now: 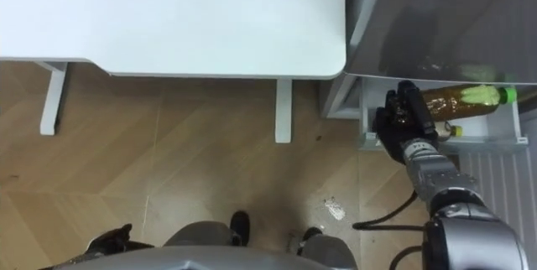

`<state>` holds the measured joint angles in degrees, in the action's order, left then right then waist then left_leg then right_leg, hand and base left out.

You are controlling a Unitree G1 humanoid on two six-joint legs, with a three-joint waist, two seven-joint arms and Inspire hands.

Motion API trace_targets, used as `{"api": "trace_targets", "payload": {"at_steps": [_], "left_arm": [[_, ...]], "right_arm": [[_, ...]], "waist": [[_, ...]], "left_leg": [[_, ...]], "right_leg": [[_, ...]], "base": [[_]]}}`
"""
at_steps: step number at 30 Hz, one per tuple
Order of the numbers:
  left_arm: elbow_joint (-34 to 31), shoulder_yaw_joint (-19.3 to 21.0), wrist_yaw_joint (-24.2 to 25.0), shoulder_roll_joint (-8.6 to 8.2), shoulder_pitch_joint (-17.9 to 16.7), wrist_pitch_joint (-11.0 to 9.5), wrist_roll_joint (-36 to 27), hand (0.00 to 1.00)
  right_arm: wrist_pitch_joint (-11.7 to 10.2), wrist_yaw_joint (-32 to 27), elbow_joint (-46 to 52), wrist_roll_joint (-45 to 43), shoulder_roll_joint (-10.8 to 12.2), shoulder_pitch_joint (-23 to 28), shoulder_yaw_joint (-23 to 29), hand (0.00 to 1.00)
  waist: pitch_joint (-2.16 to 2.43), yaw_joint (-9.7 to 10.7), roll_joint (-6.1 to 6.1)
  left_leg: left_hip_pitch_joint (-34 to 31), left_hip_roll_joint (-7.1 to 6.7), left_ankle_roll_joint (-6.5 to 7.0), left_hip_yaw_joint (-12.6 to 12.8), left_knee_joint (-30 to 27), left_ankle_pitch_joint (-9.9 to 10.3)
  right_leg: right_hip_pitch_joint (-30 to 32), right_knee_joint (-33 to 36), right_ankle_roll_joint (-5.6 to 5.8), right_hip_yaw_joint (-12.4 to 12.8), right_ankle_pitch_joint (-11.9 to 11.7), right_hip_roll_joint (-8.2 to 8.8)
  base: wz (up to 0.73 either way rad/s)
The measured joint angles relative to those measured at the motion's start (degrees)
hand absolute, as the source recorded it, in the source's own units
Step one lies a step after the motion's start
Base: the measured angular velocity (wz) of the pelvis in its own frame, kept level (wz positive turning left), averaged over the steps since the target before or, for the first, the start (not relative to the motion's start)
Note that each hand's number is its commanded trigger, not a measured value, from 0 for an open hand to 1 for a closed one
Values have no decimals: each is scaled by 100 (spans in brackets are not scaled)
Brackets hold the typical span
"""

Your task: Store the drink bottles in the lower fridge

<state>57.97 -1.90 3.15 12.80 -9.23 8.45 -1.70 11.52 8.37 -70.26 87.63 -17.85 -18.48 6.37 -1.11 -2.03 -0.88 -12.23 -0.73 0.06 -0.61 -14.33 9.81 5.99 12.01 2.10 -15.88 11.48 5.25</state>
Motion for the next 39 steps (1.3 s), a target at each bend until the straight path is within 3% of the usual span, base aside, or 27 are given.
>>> {"api": "trace_targets", "payload": {"at_steps": [4, 10, 11, 12, 13, 17, 25, 33, 39], "left_arm": [[57, -1, -32, 74, 37, -7, -4, 0], [221, -1, -46, 113, 59, -3, -3, 0], [230, -5, -45, 112, 68, 3, -1, 0], [247, -5, -44, 112, 69, 2, -1, 0], [263, -5, -45, 113, 71, 1, -1, 0], [281, -7, -45, 115, 79, 19, -1, 0], [267, -70, -25, 109, 211, 26, -15, 0], [268, -164, -28, 113, 215, 21, -14, 0], [267, -164, -20, 141, 213, 28, -6, 0]], "right_arm": [[41, -232, -330, -44, -143, -318, 11, 100], [58, -468, -392, -47, -174, -411, 244, 100], [58, -470, -392, -47, -198, -422, 244, 75], [58, -484, -393, -47, -228, -439, 243, 29], [56, -519, -393, -47, -247, -484, 243, 0], [55, -581, -400, -48, -323, -579, 241, 0], [-22, -676, -400, -40, -468, -764, 233, 0], [-41, -678, -399, -44, -659, -792, 222, 0], [-46, -678, -399, -43, -674, -792, 223, 0]], "waist": [[-10, 3, 10], [-16, -5, 5], [-19, -8, 2], [-30, -10, -11], [-38, -8, -24], [-86, -14, -94], [-90, -88, -130], [-88, -139, -121], [-74, -139, -102]], "left_leg": [[-124, -8, 1, -25, -9, -67], [-223, -7, 6, -31, -58, -117], [-256, -8, 9, -25, -58, -138], [-282, -10, 12, -22, -58, -150], [-314, -13, 17, -9, -59, -170], [-368, -12, 23, 14, -69, -188], [-737, -14, 32, 31, -112, -293], [-752, -27, 47, 41, -135, -331], [-739, -39, 58, 42, -136, -371]], "right_leg": [[117, 68, -16, -78, -10, 21], [161, 97, -35, -172, -21, 33], [203, 123, -37, -176, -22, 40], [236, 159, -37, -183, -22, 49], [273, 171, -39, -182, -24, 56], [356, 238, -42, -164, -25, 68], [822, 495, -58, -108, -20, 109], [822, 503, -66, -113, -22, 126], [794, 493, -70, -114, -26, 129]], "base": [[8], [9], [6], [5], [0], [-1], [-1], [0], [2]]}}
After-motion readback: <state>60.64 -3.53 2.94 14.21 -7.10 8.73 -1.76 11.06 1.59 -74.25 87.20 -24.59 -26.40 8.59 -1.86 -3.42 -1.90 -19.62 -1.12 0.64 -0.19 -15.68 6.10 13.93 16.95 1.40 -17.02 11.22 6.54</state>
